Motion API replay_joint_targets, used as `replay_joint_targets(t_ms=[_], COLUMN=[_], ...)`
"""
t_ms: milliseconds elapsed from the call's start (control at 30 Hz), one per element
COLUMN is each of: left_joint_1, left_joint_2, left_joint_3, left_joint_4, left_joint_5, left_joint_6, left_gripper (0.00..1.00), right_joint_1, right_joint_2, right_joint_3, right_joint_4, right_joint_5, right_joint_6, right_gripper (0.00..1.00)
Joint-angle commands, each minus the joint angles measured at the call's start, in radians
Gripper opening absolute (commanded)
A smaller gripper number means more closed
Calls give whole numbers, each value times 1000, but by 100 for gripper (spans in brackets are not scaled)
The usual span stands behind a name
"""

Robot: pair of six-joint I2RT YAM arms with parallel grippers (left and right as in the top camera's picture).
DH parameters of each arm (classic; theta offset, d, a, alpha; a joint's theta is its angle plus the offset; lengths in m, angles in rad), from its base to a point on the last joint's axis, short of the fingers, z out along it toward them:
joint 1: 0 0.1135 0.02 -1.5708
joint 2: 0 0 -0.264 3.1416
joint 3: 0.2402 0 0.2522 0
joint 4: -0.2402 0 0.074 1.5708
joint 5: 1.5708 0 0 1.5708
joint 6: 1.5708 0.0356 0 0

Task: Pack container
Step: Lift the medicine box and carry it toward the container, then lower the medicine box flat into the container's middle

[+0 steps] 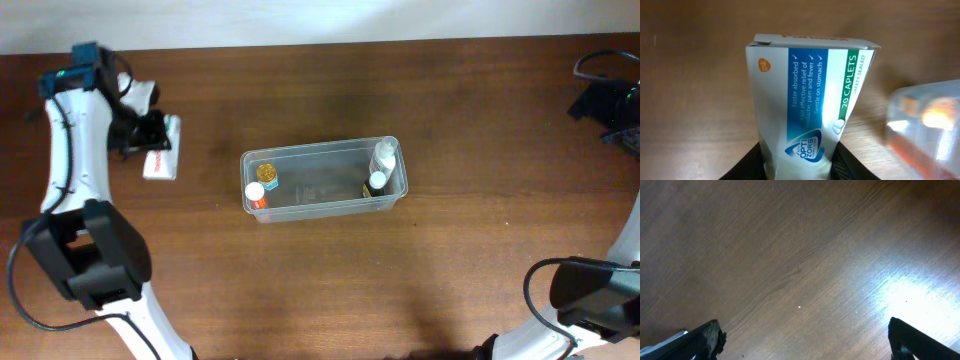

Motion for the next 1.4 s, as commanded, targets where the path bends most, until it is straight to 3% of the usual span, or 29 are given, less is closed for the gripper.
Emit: replay_joint_targets(t_ms=[0,333,533,867,1367], left_joint_1=[-75,-278,-432,-679,-711], left_joint_2=[6,5,5,5,13], left_joint_3=[100,289,333,333,246], left_joint_4=[-27,-77,-117,-191,-162], left_joint_5=[3,-58,-79,-80,-85], left_joint_6=[16,28,120,386,409], left_gripper=[38,37,37,41,42], right_joint_1=[-2,-2,-2,-2,-2], right_joint_2=[-14,-14,-14,-14,-14], right_joint_3=[15,15,15,15,15], right_joint_4=[0,0,0,0,0], right_joint_5=[2,2,2,2,2], right_joint_6=[6,6,6,6,6], right_gripper=[98,98,98,98,98])
